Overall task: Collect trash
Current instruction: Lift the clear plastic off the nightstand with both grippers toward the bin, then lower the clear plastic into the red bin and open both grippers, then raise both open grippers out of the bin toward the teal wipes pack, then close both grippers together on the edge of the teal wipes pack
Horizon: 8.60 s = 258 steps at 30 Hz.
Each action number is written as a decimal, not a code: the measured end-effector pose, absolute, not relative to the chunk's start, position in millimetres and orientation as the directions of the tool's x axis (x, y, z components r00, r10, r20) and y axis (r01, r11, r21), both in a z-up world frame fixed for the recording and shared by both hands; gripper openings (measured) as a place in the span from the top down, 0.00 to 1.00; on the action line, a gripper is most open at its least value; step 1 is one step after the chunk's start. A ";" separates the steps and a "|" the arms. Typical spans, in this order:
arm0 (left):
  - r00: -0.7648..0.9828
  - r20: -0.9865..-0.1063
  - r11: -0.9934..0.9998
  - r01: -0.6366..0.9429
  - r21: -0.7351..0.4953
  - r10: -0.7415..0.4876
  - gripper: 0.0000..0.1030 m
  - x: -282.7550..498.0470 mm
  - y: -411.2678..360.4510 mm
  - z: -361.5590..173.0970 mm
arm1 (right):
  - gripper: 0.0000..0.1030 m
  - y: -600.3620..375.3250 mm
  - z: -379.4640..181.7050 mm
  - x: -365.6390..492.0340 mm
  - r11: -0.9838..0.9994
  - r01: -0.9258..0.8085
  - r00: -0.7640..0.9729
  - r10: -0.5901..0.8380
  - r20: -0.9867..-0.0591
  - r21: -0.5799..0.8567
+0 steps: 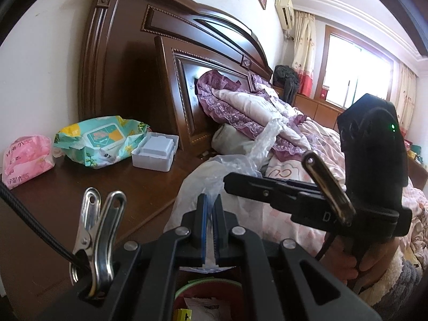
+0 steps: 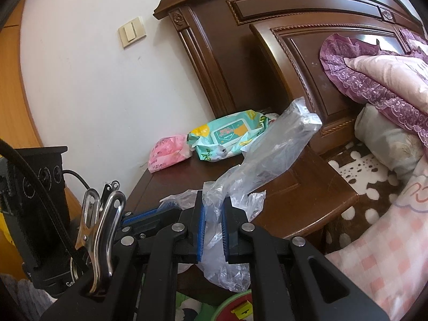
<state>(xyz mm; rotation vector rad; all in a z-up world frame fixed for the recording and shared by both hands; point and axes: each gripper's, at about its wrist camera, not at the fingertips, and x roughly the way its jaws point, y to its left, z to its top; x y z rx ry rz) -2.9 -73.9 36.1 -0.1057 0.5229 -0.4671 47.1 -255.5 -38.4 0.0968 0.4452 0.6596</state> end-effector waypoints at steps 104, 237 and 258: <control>0.225 -0.965 0.898 0.440 -0.023 -0.135 0.68 -0.3 -149.5 -264.1 | 0.61 -273.7 -359.4 89.3 0.892 -0.353 0.127 0.346 -0.929 0.284; 0.851 -0.518 0.994 0.110 0.003 -0.093 0.43 0.6 26.3 29.4 | 0.41 -151.4 -45.1 97.5 0.818 -0.568 0.722 0.548 -0.422 0.090; 0.710 -0.674 0.933 -0.066 -0.354 -0.206 0.32 185.6 88.5 4.7 | 0.40 -168.8 -67.4 251.0 0.774 -0.277 0.641 0.590 -0.491 0.569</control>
